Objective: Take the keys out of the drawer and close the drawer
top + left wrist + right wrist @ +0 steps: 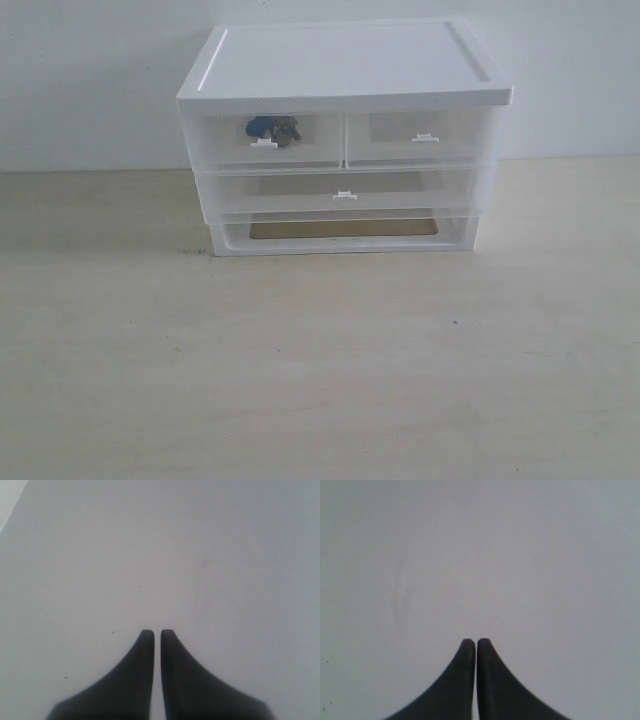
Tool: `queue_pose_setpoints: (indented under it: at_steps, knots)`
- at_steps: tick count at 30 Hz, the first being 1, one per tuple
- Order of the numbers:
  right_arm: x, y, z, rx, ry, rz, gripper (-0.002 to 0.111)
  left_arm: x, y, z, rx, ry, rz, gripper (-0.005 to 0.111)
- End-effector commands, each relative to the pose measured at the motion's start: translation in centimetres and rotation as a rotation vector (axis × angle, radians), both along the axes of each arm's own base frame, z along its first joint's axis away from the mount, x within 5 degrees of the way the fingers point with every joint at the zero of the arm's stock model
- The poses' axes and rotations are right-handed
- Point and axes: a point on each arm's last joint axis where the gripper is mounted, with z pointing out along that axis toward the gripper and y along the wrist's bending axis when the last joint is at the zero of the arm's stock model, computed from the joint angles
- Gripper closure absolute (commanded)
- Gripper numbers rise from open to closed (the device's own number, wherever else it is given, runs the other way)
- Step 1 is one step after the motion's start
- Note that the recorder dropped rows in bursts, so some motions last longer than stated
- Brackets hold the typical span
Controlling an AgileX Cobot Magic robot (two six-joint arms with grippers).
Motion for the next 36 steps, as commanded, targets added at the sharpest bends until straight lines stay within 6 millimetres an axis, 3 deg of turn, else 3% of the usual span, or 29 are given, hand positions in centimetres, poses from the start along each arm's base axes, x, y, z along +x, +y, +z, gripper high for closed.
queue_pose_setpoints:
  at_steps: [1,6,8,15,21,27,36]
  knots:
    - [0.1,0.3,2.0,-0.029,0.0,0.009,0.108,0.8,-0.7,2.2,0.037,0.023,-0.086,0.102]
    - [2.0,1.1,3.9,-0.099,0.078,0.056,0.108,2.9,-2.1,4.2,0.181,0.074,-0.2,0.102]
    - [3.7,1.3,4.4,-0.123,0.144,0.066,0.108,4.2,-2.6,4.6,0.239,0.095,-0.259,0.102]
    - [10.1,2.2,4.4,-0.177,0.352,0.132,0.108,10.0,-2.8,3.6,0.262,0.235,-0.376,0.102]
    - [16.6,3.2,2.0,-0.214,0.477,0.22,0.108,15.8,-2.5,0.5,0.292,0.379,-0.413,0.102]
    - [22.5,3.8,-1.6,-0.241,0.634,0.257,0.108,21.8,-2.4,-3.1,0.372,0.512,-0.441,0.102]
    - [28.3,5.9,-5.5,-0.298,0.7,0.365,0.108,28.3,-6.4,-7.5,0.504,0.563,-0.606,0.102]
